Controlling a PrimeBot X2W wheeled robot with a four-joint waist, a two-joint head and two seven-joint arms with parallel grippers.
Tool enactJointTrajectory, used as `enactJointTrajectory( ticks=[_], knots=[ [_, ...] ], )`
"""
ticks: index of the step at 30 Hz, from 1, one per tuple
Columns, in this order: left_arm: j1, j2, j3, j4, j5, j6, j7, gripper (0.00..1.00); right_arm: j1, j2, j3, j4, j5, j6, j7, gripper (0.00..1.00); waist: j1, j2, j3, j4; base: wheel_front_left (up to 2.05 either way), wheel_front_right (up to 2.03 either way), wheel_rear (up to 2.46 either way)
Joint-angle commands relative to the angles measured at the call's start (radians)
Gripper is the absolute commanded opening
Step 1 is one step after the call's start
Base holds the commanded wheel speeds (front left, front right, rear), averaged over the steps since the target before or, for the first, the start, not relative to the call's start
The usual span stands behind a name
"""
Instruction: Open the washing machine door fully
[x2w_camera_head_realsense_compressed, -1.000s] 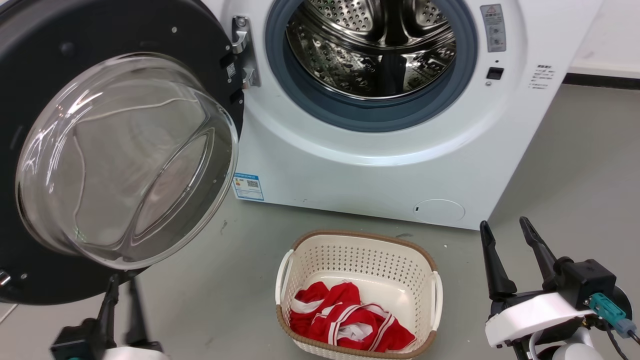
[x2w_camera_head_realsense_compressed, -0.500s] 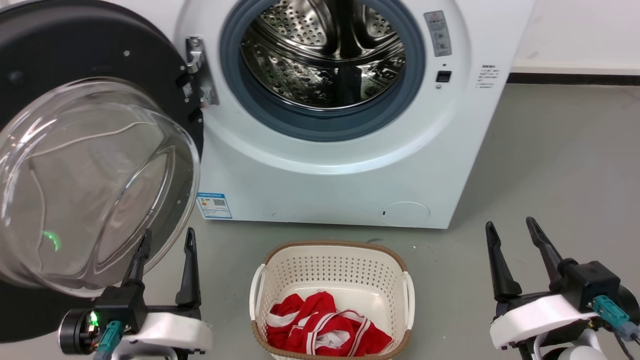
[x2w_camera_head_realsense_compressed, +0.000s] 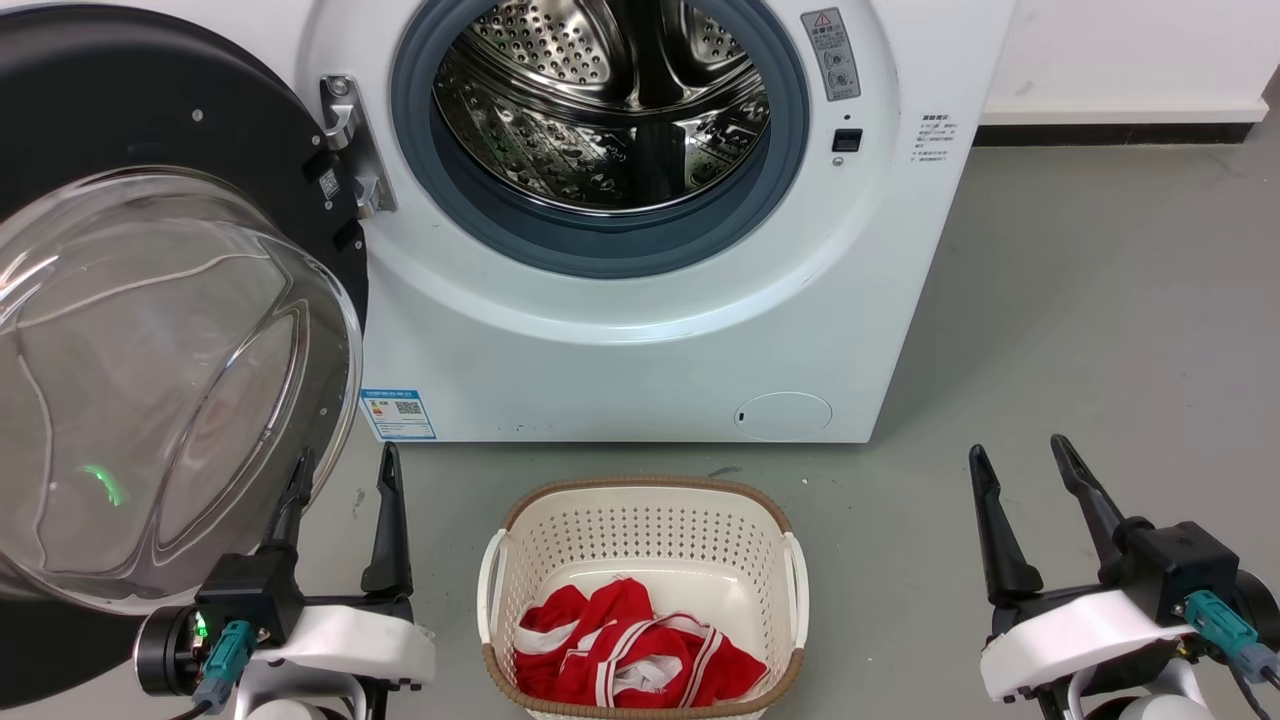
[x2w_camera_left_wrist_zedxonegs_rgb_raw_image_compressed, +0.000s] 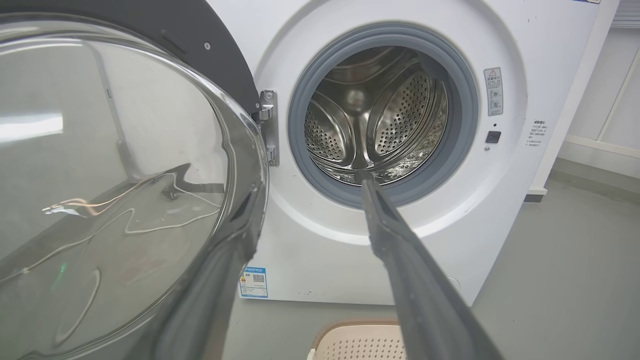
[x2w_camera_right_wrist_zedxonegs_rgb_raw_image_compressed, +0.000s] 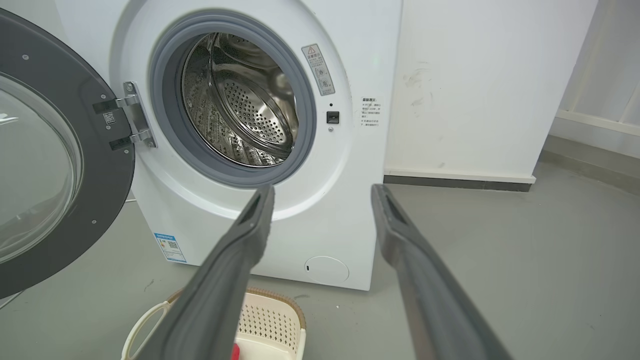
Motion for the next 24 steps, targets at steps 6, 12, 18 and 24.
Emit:
enactJointTrajectory(
  ticks=[6, 12, 18, 24],
  knots=[
    [-0.017, -0.004, 0.005, 0.008, 0.018, -0.007, -0.002, 1.0, 0.006, 0.001, -0.003, 0.004, 0.007, -0.001, -0.005, 1.0, 0.0, 0.0, 0.003, 0.0, 0.0, 0.0, 0.0],
    [-0.019, -0.006, 0.013, 0.008, 0.025, -0.008, -0.002, 1.0, 0.002, 0.001, -0.002, 0.006, 0.008, -0.001, -0.007, 1.0, 0.0, 0.0, 0.005, -0.001, 0.0, 0.0, 0.0],
    [-0.016, -0.008, 0.021, 0.008, 0.026, -0.01, -0.002, 1.0, 0.004, 0.001, -0.001, 0.011, 0.013, -0.001, -0.007, 1.0, 0.0, 0.0, 0.002, -0.003, 0.0, 0.0, 0.0],
    [-0.008, -0.01, 0.026, 0.012, 0.021, -0.014, 0.0, 0.0, 0.0, 0.0, 0.0, 0.015, 0.014, 0.0, -0.004, 0.0, 0.0, 0.0, 0.001, -0.005, 0.0, 0.0, 0.0]
  ],
)
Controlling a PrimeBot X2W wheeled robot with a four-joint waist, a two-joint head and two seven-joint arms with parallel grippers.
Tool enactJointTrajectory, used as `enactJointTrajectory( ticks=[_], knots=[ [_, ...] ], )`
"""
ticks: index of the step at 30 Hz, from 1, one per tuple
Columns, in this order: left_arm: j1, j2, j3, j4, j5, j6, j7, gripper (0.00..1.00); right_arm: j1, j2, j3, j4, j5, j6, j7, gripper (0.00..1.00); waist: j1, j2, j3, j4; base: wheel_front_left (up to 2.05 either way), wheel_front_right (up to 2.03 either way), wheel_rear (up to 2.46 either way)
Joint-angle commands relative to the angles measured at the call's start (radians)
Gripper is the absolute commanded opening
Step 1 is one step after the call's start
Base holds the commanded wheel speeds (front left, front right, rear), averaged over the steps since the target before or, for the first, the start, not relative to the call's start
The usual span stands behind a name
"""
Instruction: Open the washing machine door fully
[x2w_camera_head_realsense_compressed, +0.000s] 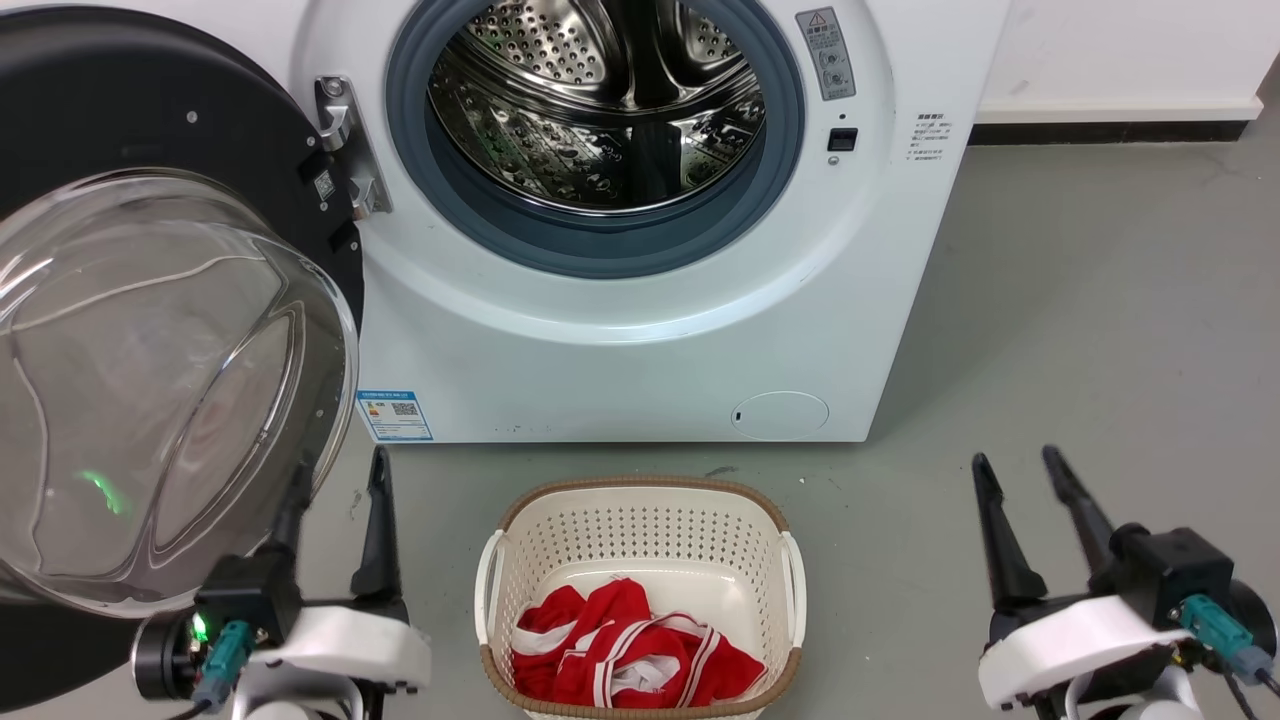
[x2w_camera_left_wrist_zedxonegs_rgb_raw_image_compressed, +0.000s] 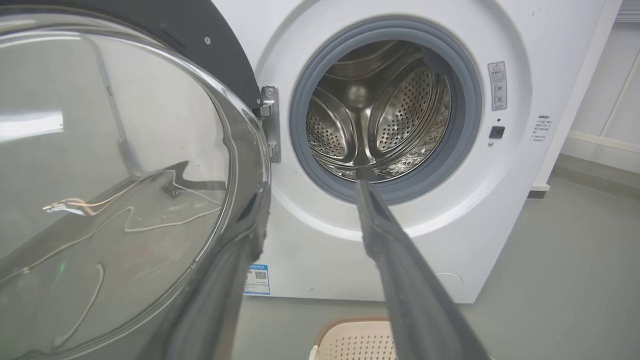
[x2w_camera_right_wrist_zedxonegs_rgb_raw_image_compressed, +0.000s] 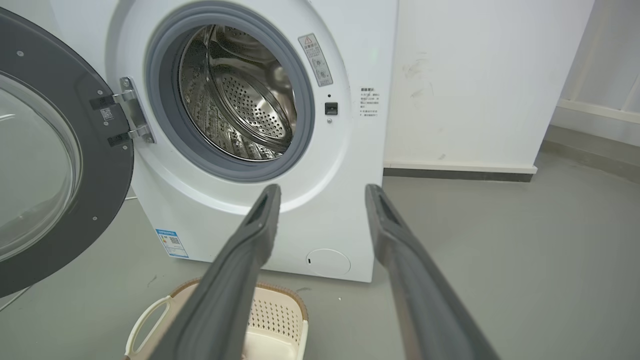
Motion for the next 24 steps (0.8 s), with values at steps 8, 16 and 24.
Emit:
enactJointTrajectory(
  ticks=[8, 16, 24],
  knots=[
    [-0.004, -0.009, 0.02, 0.042, -0.12, -0.011, 0.043, 0.0, 0.005, -0.006, 0.0, 0.03, 0.136, 0.0, 0.013, 0.0, 0.0, -0.0001, 0.0, 0.0, 0.0, 0.0, 0.0],
    [-0.004, -0.013, 0.025, 0.043, -0.273, -0.024, 0.076, 0.0, -0.01, -0.014, -0.004, 0.051, 0.302, 0.0, 0.031, 0.0, 0.0, -0.0001, -0.001, 0.001, 0.0, 0.0, 0.0],
    [-0.008, -0.018, 0.033, 0.048, -0.41, -0.036, 0.108, 0.0, -0.022, -0.02, -0.009, 0.068, 0.45, 0.0, 0.048, 0.0, 0.0, -0.0001, -0.001, 0.001, 0.0, 0.0, 0.0]
  ],
)
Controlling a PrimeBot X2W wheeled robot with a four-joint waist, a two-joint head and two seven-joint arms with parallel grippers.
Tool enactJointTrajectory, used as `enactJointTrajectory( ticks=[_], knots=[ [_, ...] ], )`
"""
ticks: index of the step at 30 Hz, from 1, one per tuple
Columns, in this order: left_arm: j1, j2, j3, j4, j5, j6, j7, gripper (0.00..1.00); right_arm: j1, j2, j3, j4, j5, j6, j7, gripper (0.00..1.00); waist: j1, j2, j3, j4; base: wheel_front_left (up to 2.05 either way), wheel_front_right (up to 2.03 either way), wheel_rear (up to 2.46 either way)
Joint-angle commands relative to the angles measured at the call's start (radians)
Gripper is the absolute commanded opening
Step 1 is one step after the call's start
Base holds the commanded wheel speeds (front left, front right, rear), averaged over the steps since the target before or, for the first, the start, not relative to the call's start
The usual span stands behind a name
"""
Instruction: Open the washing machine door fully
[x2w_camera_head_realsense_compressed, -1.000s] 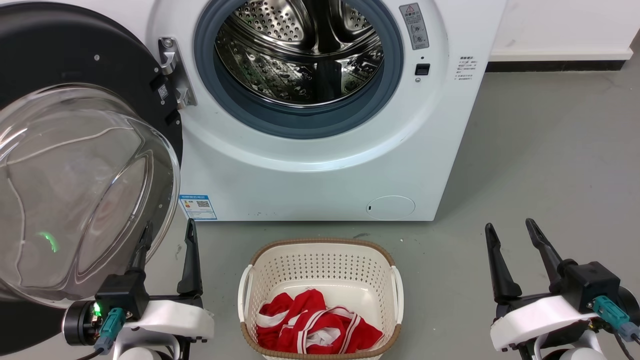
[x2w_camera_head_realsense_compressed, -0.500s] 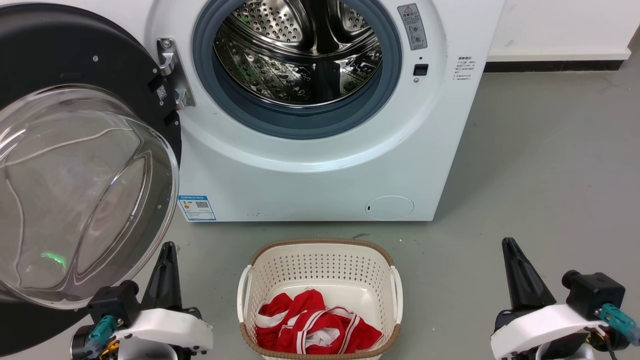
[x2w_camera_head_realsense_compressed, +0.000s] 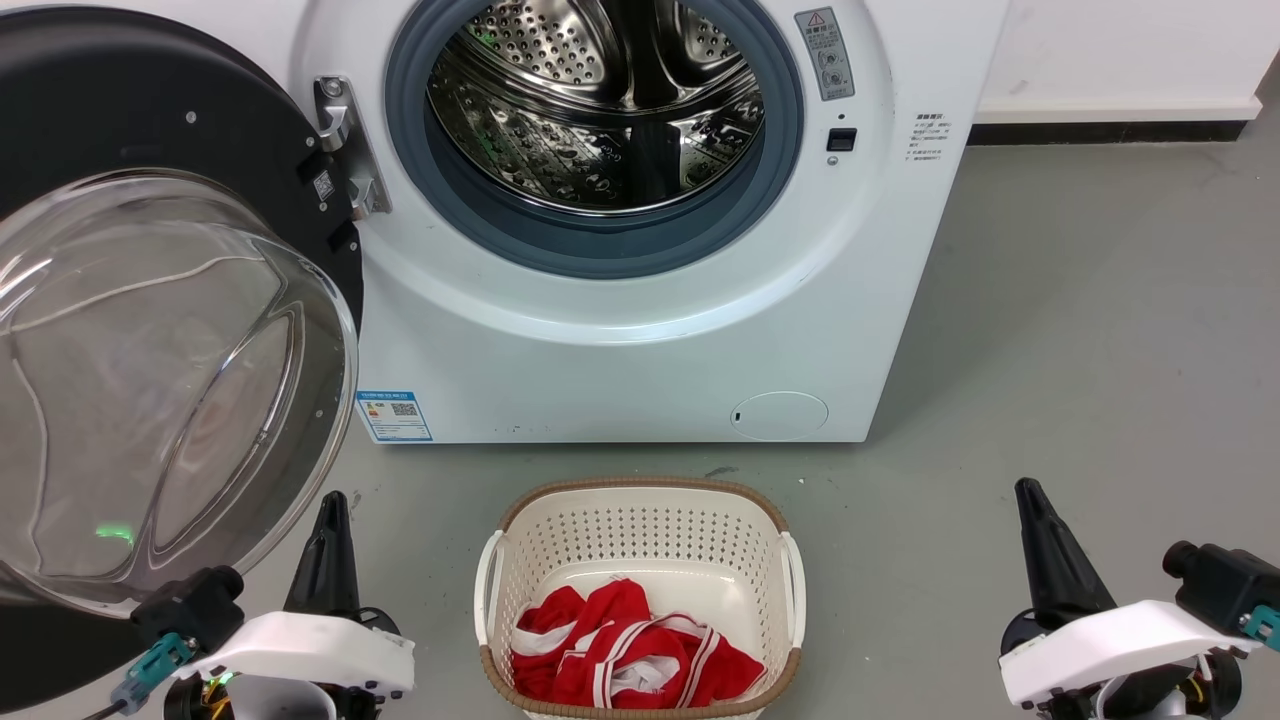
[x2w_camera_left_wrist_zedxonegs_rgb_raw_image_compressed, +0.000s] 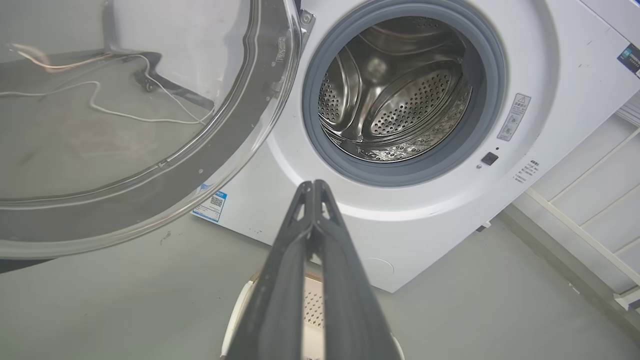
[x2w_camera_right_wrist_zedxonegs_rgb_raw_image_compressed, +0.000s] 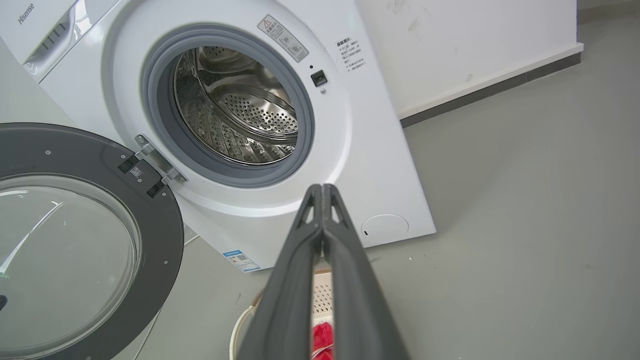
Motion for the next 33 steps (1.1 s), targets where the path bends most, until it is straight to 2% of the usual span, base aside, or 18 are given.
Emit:
enactJointTrajectory(
  ticks=[1, 33],
  knots=[
    [-0.029, 0.001, 0.006, -0.011, -0.053, -0.007, 0.01, 0.0, -0.034, -0.009, -0.005, -0.006, 0.059, 0.0, 0.005, 0.0, 0.0, -0.0001, 0.0, 0.0, 0.0, 0.0, 0.0],
    [-0.047, -0.013, 0.037, 0.013, -0.478, -0.045, 0.119, 0.0, -0.066, -0.018, -0.03, 0.046, 0.512, 0.0, 0.068, 0.0, 0.0, -0.0001, -0.001, 0.002, 0.0, 0.0, 0.0]
  ],
)
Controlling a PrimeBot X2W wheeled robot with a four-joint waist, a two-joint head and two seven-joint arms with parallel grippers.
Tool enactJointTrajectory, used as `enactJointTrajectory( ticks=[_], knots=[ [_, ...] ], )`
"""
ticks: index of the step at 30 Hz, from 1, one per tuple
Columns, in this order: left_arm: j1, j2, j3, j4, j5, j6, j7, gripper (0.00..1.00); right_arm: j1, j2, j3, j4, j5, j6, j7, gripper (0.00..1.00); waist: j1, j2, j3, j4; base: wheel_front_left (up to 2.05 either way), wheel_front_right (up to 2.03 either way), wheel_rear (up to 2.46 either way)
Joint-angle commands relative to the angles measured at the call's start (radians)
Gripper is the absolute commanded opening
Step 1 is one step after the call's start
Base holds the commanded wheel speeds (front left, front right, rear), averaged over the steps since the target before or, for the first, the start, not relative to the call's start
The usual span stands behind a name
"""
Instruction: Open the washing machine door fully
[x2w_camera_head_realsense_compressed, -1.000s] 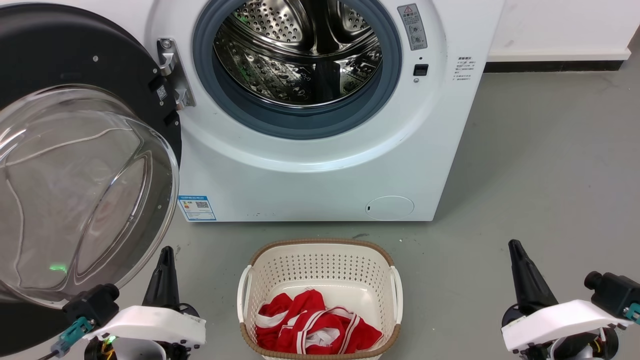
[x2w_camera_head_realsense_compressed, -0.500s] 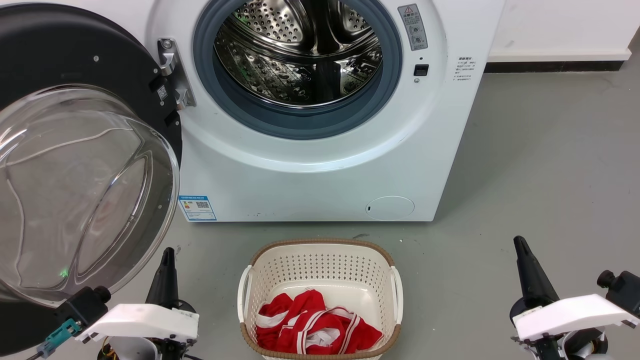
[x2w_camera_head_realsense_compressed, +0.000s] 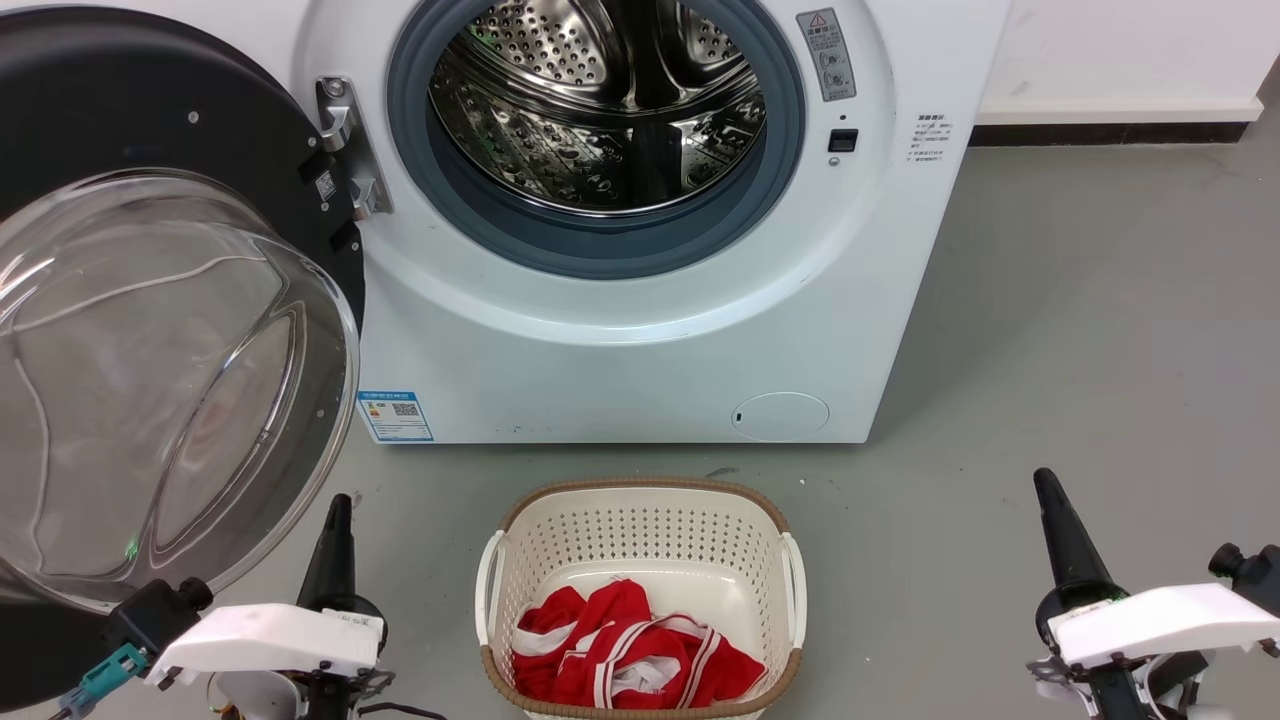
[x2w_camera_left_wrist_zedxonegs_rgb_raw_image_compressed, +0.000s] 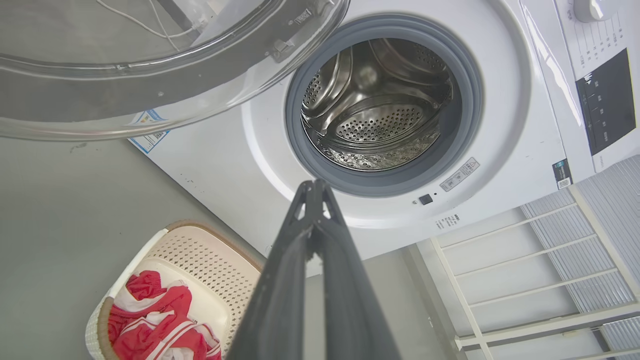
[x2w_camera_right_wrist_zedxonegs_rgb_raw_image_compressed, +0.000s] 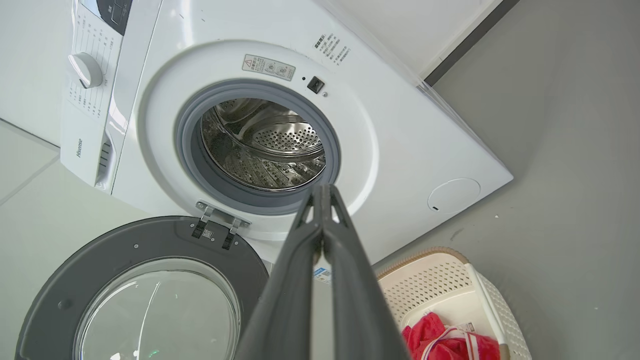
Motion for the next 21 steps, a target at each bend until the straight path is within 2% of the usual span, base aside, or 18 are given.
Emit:
enactJointTrajectory(
  ticks=[1, 21],
  knots=[
    [-0.026, 0.001, 0.004, -0.007, -0.028, -0.009, 0.007, 0.0, -0.026, -0.007, -0.004, -0.004, 0.033, 0.0, 0.006, 0.0, 0.0, 0.0, 0.0, 0.0, 0.0, 0.0, 0.0],
    [-0.033, -0.006, 0.021, 0.006, -0.239, -0.027, 0.062, 0.0, -0.043, -0.007, -0.022, 0.023, 0.254, 0.0, 0.042, 0.0, 0.0, 0.0, -0.001, 0.001, 0.0, 0.0, 0.0]
  ],
)
